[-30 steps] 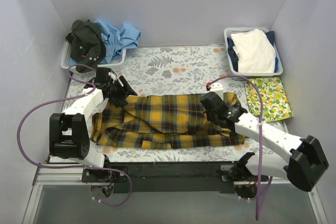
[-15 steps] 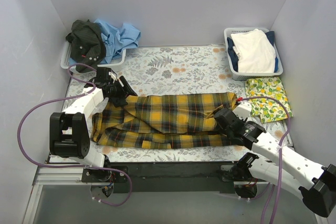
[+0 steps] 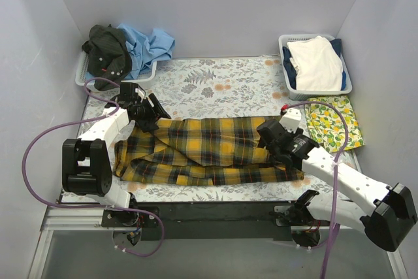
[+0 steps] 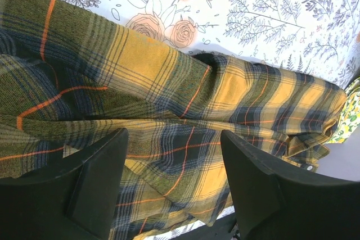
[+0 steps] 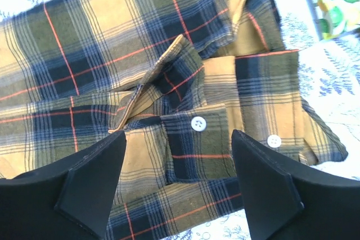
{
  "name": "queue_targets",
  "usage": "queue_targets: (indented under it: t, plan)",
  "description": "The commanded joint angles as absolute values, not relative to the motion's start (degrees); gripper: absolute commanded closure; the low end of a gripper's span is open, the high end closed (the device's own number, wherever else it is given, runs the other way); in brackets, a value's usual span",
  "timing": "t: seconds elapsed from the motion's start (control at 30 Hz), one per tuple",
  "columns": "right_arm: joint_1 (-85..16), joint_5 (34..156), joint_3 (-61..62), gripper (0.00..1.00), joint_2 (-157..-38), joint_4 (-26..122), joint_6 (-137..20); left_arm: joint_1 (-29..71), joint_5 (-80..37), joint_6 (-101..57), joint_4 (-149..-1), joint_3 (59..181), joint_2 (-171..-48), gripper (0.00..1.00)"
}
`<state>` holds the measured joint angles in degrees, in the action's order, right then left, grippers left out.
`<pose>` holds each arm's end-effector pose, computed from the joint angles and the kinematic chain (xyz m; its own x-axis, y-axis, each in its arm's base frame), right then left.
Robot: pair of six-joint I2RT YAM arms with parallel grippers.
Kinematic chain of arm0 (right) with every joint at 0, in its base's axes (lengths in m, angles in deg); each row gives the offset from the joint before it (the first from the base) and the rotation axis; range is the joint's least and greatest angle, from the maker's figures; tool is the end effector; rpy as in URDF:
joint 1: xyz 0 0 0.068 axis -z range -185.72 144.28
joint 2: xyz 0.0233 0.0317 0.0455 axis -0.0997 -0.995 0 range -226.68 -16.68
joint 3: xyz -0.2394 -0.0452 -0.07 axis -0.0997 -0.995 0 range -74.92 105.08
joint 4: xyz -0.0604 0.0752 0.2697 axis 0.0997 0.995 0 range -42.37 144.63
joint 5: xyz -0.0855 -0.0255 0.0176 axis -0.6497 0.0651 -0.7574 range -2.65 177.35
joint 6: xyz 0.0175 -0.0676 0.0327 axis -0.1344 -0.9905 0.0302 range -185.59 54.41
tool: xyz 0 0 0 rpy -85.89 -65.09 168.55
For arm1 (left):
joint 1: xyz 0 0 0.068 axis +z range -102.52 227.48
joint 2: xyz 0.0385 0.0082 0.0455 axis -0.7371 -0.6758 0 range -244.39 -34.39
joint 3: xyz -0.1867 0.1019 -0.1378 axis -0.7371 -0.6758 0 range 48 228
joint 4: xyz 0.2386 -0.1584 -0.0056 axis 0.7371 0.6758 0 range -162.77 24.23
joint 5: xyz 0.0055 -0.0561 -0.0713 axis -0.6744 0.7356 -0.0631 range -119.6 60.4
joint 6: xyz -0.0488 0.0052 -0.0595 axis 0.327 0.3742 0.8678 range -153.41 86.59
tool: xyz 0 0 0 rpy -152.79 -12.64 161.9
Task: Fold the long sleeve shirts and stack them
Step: Fold the shirt
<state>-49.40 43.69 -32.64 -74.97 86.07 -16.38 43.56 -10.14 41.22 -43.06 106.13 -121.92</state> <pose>0.2049 0.1329 0.2051 -0.5428 0.2390 -0.8052 0.3088 0.9483 0.0732 0.3429 -0.0453 0.1595 -0.4536 -0.8802 0.1396 -0.7633 0.3028 -0.5707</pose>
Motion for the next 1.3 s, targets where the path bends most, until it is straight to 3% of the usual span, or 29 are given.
queue_targets:
  t: [0.0, 0.33, 0.73, 0.83, 0.93, 1.07, 1.17, 1.27]
  plan:
    - [-45.5, 50.7, -31.1, 0.16, -76.8, 79.7, -21.8, 43.4, -10.5, 40.1, -42.8, 107.9, -121.9, 0.34]
    - [-34.2, 58.5, -27.2, 0.16, -85.2, 75.5, -32.3, 43.4, -10.8, 39.9, -42.6, 107.9, -121.9, 0.34]
    - [-30.2, 63.3, -25.8, 0.22, -93.3, 72.1, -34.0, 43.4, -11.1, 39.6, -42.3, 107.9, -122.5, 0.34]
    - [-30.2, 64.4, -26.1, 0.31, -94.9, 72.2, -33.8, 43.4, -11.3, 39.6, -42.2, 107.9, -122.4, 0.34]
    - [-30.2, 64.9, -26.4, 0.48, -95.9, 72.3, -33.5, 43.4, -11.3, 39.6, -42.2, 107.9, -122.5, 0.34]
    - [-30.2, 64.9, -26.7, 0.83, -95.6, 72.9, -33.2, 43.4, -11.3, 39.4, -42.2, 107.7, -122.6, 0.34]
    - [-30.2, 64.3, -26.8, 0.99, -95.1, 73.5, -32.9, 43.4, -11.3, 39.4, -42.2, 107.8, -122.7, 0.34]
    - [-30.2, 63.1, -26.5, 0.99, -93.1, 73.9, -33.0, 43.4, -11.4, 39.5, -42.1, 107.8, -122.6, 0.34]
